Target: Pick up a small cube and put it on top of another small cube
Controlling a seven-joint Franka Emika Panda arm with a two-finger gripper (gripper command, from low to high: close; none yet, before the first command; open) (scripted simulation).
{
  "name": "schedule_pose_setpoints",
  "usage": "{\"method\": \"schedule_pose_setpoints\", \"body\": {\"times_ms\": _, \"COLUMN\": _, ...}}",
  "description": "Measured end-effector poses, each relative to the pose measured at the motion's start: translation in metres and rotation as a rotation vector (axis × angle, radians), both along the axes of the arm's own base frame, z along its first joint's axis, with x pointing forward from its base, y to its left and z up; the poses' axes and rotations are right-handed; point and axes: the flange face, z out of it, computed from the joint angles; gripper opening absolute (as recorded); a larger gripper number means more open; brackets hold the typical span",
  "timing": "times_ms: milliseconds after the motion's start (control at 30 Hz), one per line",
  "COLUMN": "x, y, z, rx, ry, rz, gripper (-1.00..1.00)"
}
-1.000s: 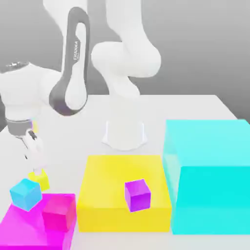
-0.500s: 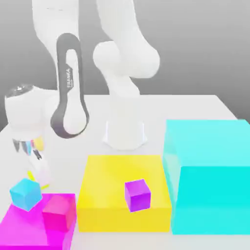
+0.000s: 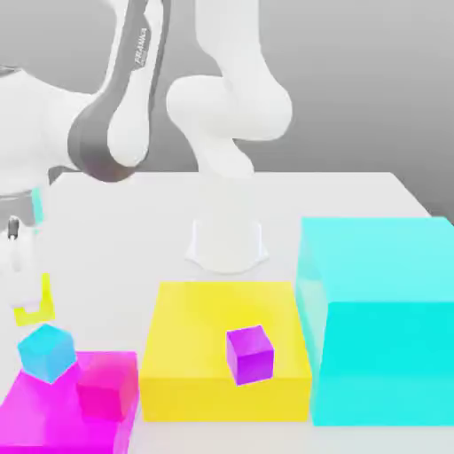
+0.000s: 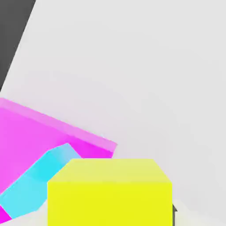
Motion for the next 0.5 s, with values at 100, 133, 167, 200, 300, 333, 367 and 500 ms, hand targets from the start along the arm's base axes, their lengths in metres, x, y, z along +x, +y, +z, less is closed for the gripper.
{"method": "schedule_pose_setpoints", "body": {"times_ms": 100, "x": 0.016, "y": 0.005, "z": 0.02, "rx": 0.009, "ry": 0.01, "rz": -0.096, "gripper": -1.0}}
{"method": "schedule_pose_setpoints", "body": {"times_ms": 133, "x": 0.021, "y": 0.008, "z": 0.026, "rx": 0.011, "ry": 0.014, "rz": -0.126, "gripper": -1.0}}
{"method": "schedule_pose_setpoints", "body": {"times_ms": 167, "x": 0.027, "y": 0.012, "z": 0.033, "rx": 0.013, "ry": 0.018, "rz": -0.153, "gripper": -1.0}}
{"method": "schedule_pose_setpoints", "body": {"times_ms": 200, "x": 0.033, "y": 0.016, "z": 0.04, "rx": 0.014, "ry": 0.022, "rz": -0.18, "gripper": -1.0}}
{"method": "schedule_pose_setpoints", "body": {"times_ms": 300, "x": 0.028, "y": 0.011, "z": 0.013, "rx": 0.006, "ry": 0.057, "rz": -0.238, "gripper": -1.0}}
{"method": "schedule_pose_setpoints", "body": {"times_ms": 333, "x": 0.028, "y": 0.011, "z": -0.002, "rx": 0.005, "ry": 0.059, "rz": -0.243, "gripper": -1.0}}
{"method": "schedule_pose_setpoints", "body": {"times_ms": 367, "x": 0.029, "y": 0.013, "z": -0.017, "rx": 0.005, "ry": 0.06, "rz": -0.237, "gripper": -1.0}}
{"method": "schedule_pose_setpoints", "body": {"times_ms": 500, "x": 0.029, "y": 0.014, "z": -0.026, "rx": 0.005, "ry": 0.061, "rz": -0.236, "gripper": 1.0}}
